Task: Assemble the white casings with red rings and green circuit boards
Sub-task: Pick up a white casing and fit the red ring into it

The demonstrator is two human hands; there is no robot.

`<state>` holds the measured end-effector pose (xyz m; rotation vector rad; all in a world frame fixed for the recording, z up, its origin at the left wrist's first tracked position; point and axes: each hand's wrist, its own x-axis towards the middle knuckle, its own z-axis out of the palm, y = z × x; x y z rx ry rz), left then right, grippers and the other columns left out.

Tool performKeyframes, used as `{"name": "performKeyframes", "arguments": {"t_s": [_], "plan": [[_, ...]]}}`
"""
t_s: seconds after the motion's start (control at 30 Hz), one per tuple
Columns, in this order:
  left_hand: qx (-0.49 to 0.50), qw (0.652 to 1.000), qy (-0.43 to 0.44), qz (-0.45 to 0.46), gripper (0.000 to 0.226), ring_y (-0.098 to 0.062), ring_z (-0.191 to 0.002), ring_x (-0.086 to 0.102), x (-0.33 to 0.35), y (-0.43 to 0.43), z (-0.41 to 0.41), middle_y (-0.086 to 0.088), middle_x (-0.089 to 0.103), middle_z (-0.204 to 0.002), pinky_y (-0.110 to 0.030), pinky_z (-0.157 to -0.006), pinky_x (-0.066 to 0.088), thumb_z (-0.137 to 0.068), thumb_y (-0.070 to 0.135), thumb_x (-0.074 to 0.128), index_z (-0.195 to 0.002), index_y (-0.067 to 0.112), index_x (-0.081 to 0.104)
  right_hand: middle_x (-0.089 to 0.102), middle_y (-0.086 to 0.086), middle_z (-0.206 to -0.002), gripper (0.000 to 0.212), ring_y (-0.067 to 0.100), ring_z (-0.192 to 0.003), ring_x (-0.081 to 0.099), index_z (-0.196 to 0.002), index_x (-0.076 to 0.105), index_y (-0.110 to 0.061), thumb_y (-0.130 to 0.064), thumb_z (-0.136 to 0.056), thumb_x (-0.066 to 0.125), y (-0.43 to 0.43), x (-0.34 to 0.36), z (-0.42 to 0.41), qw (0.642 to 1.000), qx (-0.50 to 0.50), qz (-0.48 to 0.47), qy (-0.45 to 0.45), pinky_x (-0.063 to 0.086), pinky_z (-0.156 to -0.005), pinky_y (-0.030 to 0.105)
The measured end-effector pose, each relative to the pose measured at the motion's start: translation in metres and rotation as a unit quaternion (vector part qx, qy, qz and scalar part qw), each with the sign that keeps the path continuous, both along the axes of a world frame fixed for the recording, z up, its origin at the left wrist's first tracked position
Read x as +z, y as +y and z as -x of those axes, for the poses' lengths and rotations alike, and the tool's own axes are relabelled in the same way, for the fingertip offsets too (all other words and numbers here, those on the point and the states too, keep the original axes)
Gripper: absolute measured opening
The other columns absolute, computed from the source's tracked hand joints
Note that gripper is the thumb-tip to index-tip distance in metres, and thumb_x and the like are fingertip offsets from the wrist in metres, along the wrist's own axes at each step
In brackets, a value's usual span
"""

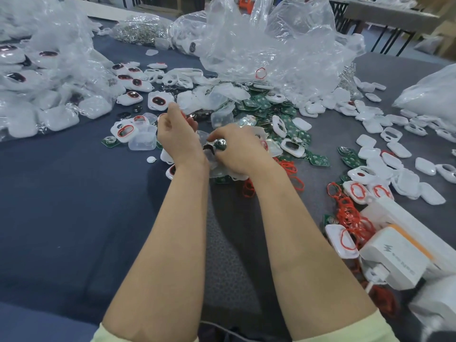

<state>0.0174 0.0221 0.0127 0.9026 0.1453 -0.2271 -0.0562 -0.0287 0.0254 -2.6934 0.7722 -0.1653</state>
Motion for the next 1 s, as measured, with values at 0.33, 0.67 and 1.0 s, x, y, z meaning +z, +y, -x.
{"name": "performKeyframes", "arguments": {"t_s": [0.33, 0.67, 1.0], "plan": [[-0.033, 0.999, 0.014, -0.017, 0.028, -0.004, -0.043, 0.041, 0.0, -0.001, -0.001, 0.007, 0.051, -0.06, -0.018, -0.043, 0.037, -0.092, 0.035, 0.058, -0.076, 0.012, 0.056, 0.055, 0.004, -0.125, 0.019, 0.031, -0.12, 0.047, -0.109, 0.063, -0.031, -0.025, -0.093, 0.055, -0.004, -0.009, -0.009, 0.998, -0.044, 0.043, -0.002, 0.036, -0.095, 0.04], [0.003, 0.998, -0.013, -0.057, 0.021, 0.003, -0.041, 0.049, -0.006, -0.004, 0.0, -0.006, 0.055, -0.086, -0.014, -0.049, 0.044, -0.09, 0.016, 0.064, -0.098, 0.007, 0.047, 0.047, 0.006, -0.133, 0.032, 0.035, -0.124, 0.037, -0.122, 0.056, -0.043, -0.035, -0.091, 0.058, -0.003, -0.013, -0.014, 0.998, -0.009, 0.055, 0.019, 0.029, -0.103, 0.048], [-0.076, 0.983, -0.09, -0.139, 0.017, -0.013, -0.064, 0.055, -0.014, -0.012, 0.001, -0.003, 0.059, -0.074, -0.027, -0.069, 0.049, -0.092, 0.007, 0.06, -0.079, 0.015, 0.052, 0.065, 0.001, -0.089, 0.011, 0.016, -0.086, 0.063, -0.097, 0.06, -0.011, -0.008, -0.087, 0.065, -0.016, -0.005, 0.006, 0.895, -0.119, -0.238, -0.357, 0.051, -0.083, 0.026]]}}
